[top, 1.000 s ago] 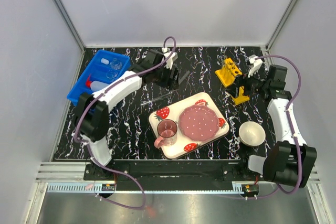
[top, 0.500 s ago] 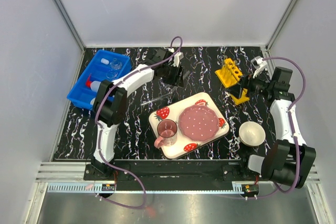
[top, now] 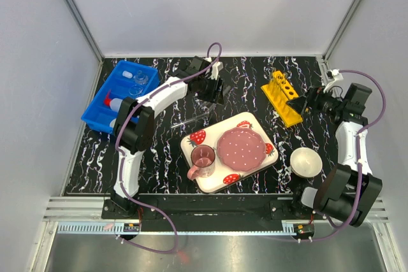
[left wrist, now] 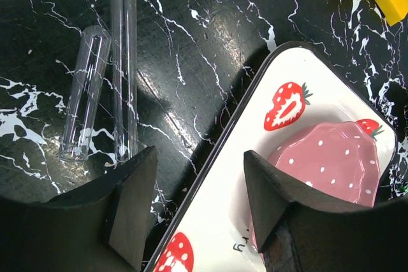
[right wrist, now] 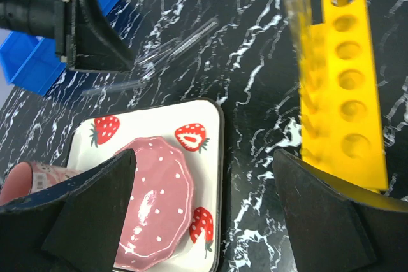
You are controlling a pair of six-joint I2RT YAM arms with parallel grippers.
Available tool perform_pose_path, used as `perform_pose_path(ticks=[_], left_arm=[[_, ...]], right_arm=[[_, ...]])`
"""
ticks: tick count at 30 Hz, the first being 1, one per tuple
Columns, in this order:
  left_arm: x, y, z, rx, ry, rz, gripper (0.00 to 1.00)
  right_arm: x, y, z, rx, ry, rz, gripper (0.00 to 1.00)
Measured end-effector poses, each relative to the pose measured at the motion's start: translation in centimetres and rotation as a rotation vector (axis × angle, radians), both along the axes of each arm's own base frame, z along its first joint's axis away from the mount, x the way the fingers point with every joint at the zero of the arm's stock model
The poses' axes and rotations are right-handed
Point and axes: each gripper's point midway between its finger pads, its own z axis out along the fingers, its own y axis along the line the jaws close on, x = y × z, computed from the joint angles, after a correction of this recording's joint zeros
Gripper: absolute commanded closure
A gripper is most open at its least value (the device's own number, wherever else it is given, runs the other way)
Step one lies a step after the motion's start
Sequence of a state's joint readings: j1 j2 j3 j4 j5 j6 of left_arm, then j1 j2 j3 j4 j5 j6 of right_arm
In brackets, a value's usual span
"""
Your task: Organize the chemistry lab equipment
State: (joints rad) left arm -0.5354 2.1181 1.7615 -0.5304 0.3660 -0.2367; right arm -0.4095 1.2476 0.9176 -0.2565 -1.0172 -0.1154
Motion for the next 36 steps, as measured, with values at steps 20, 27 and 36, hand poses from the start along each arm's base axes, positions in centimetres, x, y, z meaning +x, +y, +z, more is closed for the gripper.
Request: perform_pose_path(ticks=[20,27,36], left_arm=[[0.6,1.2,-0.4,0.068,-0.017,0.047,0.45],[1.3,0.8,-0.8,0.083,-0.026,0.049,0.52],[1.6,0.8,-3.3,0.156,-0.018,0.045,0.56]], right_arm=[[0.7,-4.9,-0.9,0.040,0.043,-0.197,0.06],[0.8,-5.0,-1.2,0.043,0.050,-0.197,0.06],[0.9,-5.0,-1.5,0.048,0.059,-0.197,0.00]])
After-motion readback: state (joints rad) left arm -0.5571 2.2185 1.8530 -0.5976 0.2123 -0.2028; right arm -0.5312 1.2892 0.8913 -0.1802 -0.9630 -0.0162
